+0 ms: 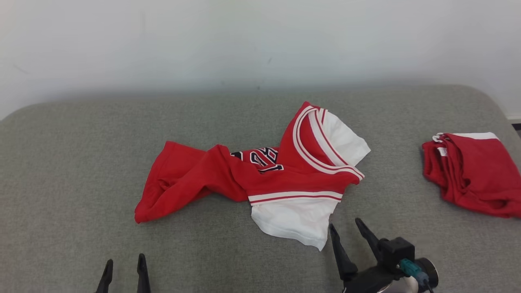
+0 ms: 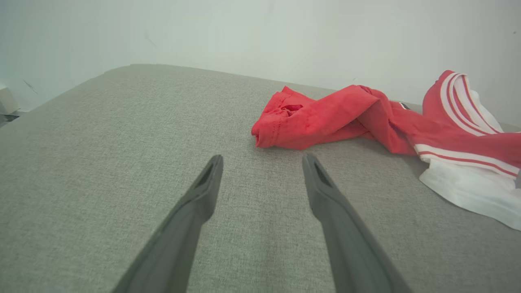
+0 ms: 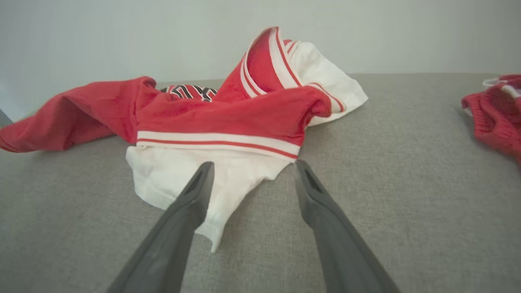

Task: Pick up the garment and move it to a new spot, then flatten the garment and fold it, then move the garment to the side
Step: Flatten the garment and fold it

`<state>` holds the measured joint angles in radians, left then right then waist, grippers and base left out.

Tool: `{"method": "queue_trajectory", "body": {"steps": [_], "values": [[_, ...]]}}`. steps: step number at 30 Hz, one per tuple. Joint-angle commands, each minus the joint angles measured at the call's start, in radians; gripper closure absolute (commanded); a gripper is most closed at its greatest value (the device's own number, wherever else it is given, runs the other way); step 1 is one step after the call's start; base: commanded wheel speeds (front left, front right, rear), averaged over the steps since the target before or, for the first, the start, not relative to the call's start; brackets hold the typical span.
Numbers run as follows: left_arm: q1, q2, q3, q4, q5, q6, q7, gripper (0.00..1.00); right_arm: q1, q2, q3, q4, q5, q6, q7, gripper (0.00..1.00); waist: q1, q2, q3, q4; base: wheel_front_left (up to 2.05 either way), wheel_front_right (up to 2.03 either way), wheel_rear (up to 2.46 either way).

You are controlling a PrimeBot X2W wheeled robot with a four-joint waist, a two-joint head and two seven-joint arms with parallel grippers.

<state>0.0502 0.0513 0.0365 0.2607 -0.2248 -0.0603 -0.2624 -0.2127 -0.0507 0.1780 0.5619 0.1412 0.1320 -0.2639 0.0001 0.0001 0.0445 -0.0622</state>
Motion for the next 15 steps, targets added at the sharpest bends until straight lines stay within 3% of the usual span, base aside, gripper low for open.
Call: {"method": "queue_trajectory", "body": {"steps": [1, 5, 12, 14, 15], "values": [[-0.015, -0.001, -0.002, 0.002, -0.004, 0.002, -0.003, 0.00, -0.008, 0.000, 0.006, 0.011, 0.004, -0.003, 0.000, 0.00, -0.0001, -0.0001, 0.017, 0.018, 0.00, 0.00, 0.00], [-0.029, -0.001, -0.016, 0.011, -0.007, -0.001, -0.003, 0.00, -0.012, 0.000, 0.040, 0.096, 0.027, -0.003, 0.000, 0.00, -0.0001, -0.0001, 0.038, 0.042, 0.00, 0.00, 0.00], [-0.054, -0.001, -0.023, 0.017, -0.005, -0.004, -0.003, 0.00, -0.044, 0.001, 0.074, 0.142, 0.066, -0.003, 0.000, 0.00, -0.0001, -0.0001, 0.070, 0.075, 0.00, 0.00, 0.00], [-0.059, -0.001, -0.021, 0.016, -0.001, -0.006, -0.003, 0.00, -0.057, 0.000, 0.080, 0.147, 0.073, -0.003, 0.000, 1.00, -0.0001, -0.0001, 0.076, 0.081, 0.00, 0.00, 0.00], [-0.057, -0.001, -0.019, 0.016, 0.000, -0.006, -0.003, 0.00, -0.062, 0.000, 0.080, 0.151, 0.082, -0.003, 0.000, 1.00, -0.0001, -0.0001, 0.078, 0.081, 0.00, 0.00, 0.00]]}}
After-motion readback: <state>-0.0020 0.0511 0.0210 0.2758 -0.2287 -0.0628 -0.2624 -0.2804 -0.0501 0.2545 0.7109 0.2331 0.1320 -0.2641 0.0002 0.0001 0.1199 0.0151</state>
